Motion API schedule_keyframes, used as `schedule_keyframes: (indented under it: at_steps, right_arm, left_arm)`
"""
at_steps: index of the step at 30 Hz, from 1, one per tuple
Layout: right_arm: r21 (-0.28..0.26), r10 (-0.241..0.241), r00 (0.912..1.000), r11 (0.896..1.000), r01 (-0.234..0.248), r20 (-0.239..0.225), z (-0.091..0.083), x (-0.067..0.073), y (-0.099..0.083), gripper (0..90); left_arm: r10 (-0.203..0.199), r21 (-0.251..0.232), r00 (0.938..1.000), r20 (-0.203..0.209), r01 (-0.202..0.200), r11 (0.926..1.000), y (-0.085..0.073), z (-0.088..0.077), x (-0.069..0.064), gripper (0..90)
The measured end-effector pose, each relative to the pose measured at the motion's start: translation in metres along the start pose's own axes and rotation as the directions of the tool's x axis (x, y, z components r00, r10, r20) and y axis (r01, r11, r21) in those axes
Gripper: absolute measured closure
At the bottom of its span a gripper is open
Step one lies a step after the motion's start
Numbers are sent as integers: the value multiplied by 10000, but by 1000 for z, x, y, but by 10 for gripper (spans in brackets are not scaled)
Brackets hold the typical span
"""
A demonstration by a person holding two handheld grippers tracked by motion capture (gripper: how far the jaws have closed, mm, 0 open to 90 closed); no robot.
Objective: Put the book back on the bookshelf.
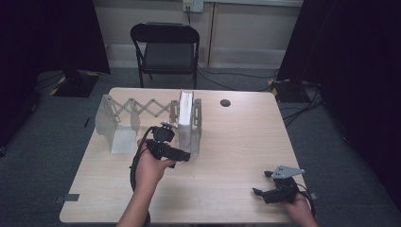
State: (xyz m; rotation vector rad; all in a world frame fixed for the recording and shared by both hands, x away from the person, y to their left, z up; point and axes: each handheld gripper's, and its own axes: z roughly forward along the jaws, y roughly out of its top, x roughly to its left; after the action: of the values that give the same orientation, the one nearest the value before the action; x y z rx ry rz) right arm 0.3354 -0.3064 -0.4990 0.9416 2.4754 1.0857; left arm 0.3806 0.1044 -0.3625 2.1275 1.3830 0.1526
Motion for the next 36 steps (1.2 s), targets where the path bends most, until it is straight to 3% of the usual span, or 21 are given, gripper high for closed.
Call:
schedule_keyframes:
  at_steps: [9,36]
  right_arm:
    - [6,-11,10000,10000,11,-5,0,0,0,136]
    - [10,-5,10000,10000,5,-8,0,0,0,135]
  left_arm:
    - [218,47,9997,121,-219,9997,-7,2,2,78]
    - [112,-169,9983,572,-103,9998,-35,18,26,78]
